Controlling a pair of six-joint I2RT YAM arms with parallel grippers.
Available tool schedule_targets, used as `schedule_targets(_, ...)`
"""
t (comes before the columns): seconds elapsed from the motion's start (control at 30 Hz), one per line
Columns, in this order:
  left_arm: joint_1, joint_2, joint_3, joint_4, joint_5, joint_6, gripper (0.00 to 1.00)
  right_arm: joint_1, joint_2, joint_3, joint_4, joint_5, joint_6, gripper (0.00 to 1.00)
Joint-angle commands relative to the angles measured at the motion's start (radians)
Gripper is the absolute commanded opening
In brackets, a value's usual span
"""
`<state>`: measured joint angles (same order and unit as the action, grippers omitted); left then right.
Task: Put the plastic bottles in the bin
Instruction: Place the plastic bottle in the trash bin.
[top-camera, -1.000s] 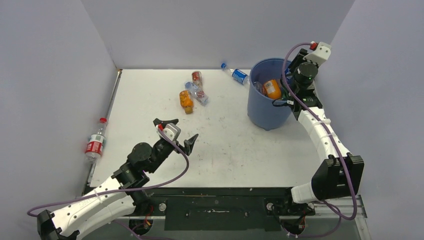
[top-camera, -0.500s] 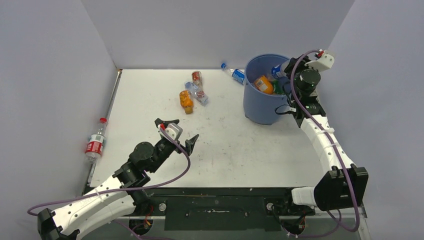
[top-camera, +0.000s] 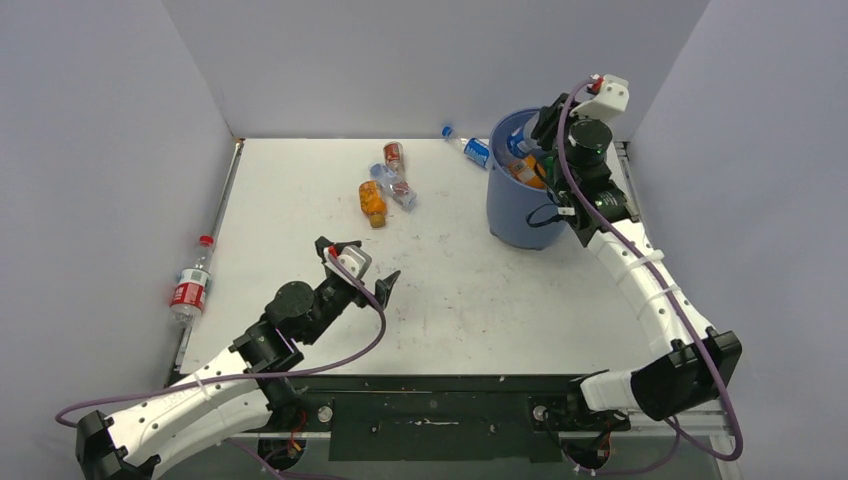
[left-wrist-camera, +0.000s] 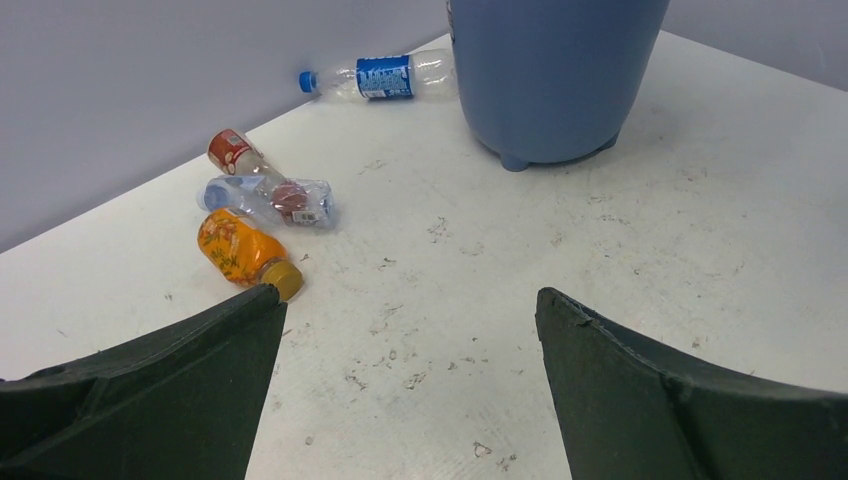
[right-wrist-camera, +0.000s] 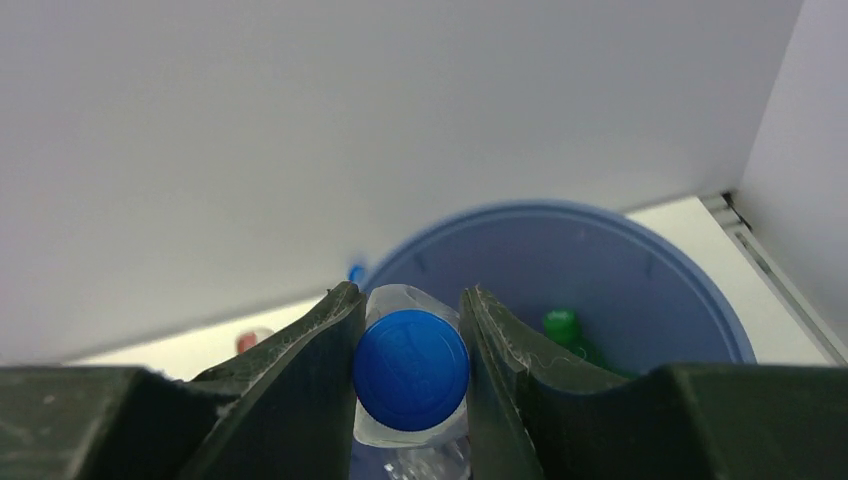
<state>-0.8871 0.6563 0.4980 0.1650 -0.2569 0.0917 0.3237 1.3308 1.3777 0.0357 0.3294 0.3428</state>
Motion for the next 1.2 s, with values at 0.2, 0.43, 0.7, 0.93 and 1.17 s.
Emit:
schedule_targets(0.2, -0.021, 0.015, 0.065, -0.004, -0.02, 0.02, 0.96, -0.001, 0.122, 0.087, -0.326, -0.036, -0.024, 0.05)
schedule_targets(0.43, -0.026, 0.02, 0.069, -0.011, -0.016, 0.022, 0.96, -0.021, 0.152, 0.048, -0.349, -0.057, -0.006, 0.05)
schedule_targets(0.7, -0.033, 0.022, 0.071, -0.015, -0.016, 0.02, 0.96, -0.05, 0.154, 0.028, -0.362, -0.101, 0.03, 0.67)
schedule_targets(0.93, -0.034, 0.023, 0.07, -0.013, -0.025, 0.02, 0.96, -0.043, 0.094, 0.135, -0.419, -0.079, 0.051, 0.93)
schedule_targets(1.17, -0.033, 0.032, 0.069, -0.009, -0.111, -0.011, 0.96, 0.039, -0.118, 0.081, -0.333, -0.133, 0.077, 0.98)
